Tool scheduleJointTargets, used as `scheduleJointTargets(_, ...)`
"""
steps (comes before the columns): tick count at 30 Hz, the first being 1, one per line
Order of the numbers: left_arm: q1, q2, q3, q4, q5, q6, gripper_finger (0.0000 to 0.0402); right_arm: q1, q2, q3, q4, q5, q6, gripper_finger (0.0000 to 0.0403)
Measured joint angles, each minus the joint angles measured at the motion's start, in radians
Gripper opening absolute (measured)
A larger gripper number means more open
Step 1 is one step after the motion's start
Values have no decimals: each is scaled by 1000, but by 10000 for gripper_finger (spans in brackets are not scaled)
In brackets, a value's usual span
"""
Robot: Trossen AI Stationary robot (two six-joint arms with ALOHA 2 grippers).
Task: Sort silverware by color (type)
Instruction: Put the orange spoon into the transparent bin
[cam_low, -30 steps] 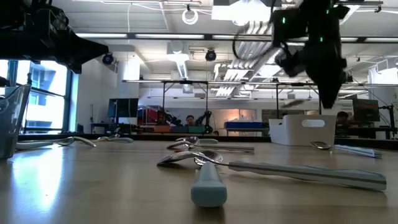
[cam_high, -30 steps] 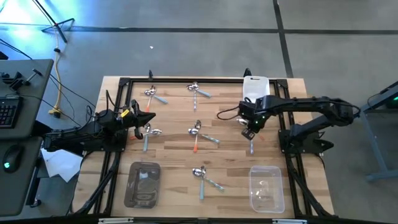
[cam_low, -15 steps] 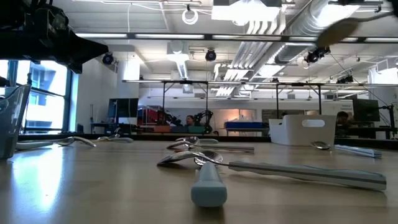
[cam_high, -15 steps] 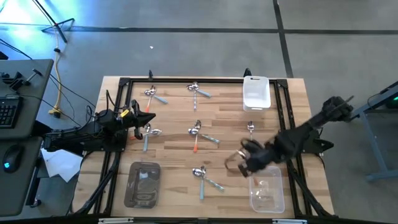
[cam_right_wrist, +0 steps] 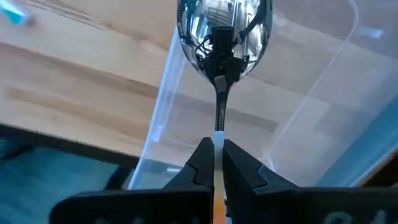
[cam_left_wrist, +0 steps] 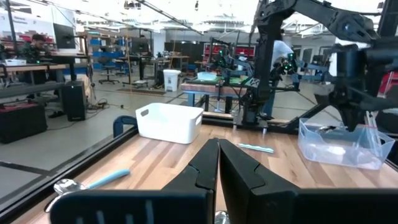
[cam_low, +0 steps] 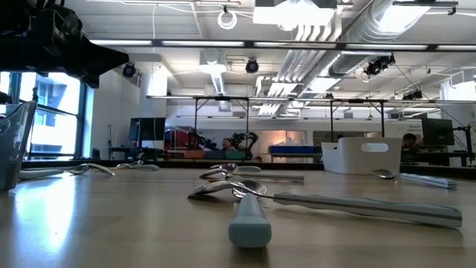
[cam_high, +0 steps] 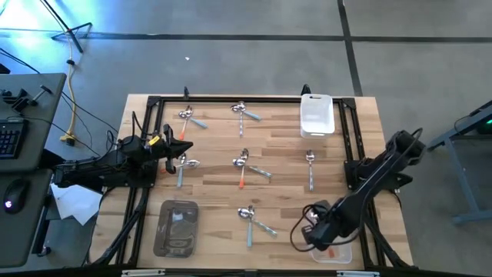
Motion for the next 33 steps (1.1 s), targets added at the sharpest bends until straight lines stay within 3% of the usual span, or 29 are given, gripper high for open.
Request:
scheduleJointTargets(14, 0, 0, 0, 1, 0, -8, 5, -4, 61, -48, -27, -97, -153, 2)
scheduleJointTargets(27, 0, 0, 0, 3, 0, -34, 5, -28, 61, -277, 287, -118, -210, 5)
scheduleJointTargets(33, 0, 0, 0, 2, 5, -34, 5, -30, 60, -288, 326, -120, -230, 38)
